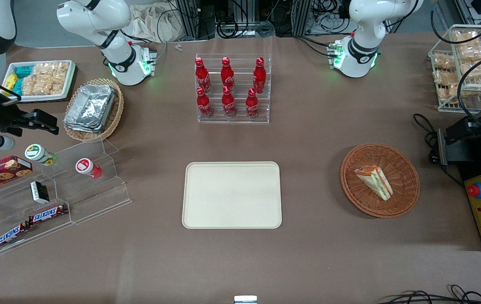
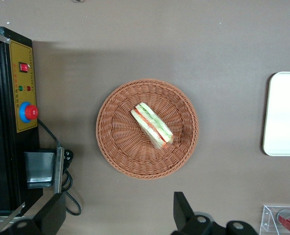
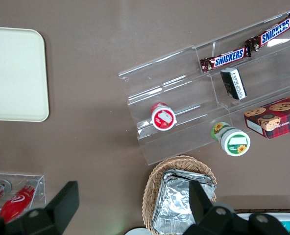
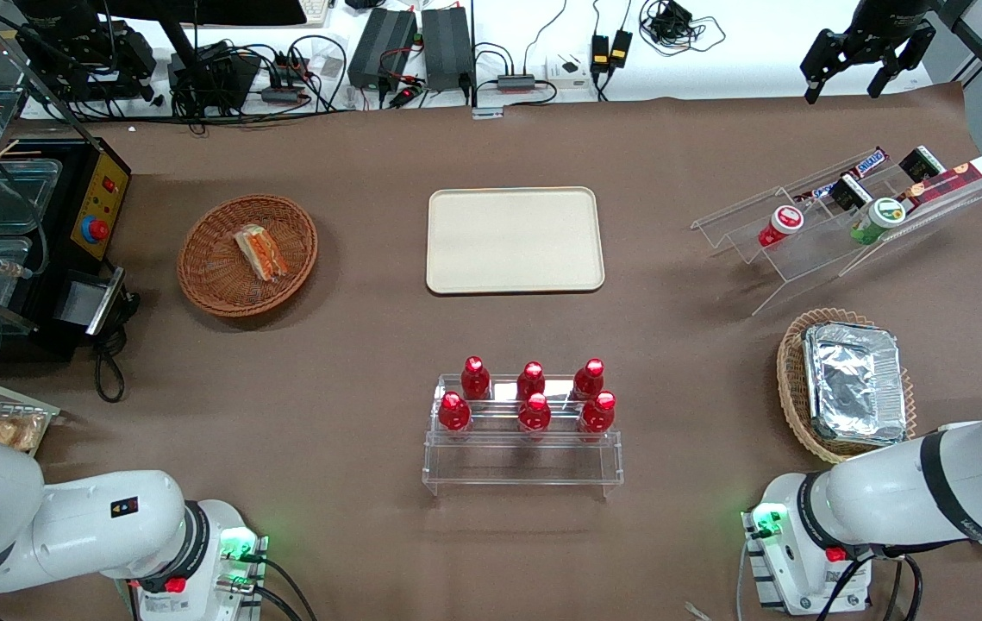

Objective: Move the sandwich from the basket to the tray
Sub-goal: 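Move the left gripper from rest toward the wicker basket, then lower the open left gripper over the wrapped sandwich and close on it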

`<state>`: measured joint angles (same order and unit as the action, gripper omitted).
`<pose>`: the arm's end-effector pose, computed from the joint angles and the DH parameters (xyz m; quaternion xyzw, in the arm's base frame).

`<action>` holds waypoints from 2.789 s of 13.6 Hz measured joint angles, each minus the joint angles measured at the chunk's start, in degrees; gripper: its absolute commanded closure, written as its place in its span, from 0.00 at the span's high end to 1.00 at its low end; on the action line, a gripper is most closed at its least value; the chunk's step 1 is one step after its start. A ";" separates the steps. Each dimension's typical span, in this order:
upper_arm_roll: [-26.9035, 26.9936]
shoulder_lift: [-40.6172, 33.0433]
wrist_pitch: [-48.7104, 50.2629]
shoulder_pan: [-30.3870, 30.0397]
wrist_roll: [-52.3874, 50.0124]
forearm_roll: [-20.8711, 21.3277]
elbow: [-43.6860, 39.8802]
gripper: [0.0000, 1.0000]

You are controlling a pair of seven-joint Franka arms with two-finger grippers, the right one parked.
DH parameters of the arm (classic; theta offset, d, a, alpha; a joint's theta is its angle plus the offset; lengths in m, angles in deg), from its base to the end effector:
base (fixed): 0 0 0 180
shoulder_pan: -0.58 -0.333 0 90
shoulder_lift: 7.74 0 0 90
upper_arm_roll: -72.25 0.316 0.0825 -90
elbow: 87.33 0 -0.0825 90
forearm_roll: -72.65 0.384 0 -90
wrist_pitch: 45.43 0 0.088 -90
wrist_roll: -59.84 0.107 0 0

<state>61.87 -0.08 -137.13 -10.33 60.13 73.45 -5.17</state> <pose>0.5984 0.0147 0.6160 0.9998 0.0030 0.0175 0.0049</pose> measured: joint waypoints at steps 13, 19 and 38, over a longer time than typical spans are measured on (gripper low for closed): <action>-0.85 2.08 -2.77 1.46 -8.51 -0.19 7.34 0.97; -1.08 1.75 -22.88 1.70 -19.57 -0.31 23.48 0.97; -0.82 14.39 -47.34 2.54 -41.97 0.16 35.00 0.21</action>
<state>61.06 14.31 -184.47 -7.80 18.16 73.61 29.82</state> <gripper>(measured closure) 0.388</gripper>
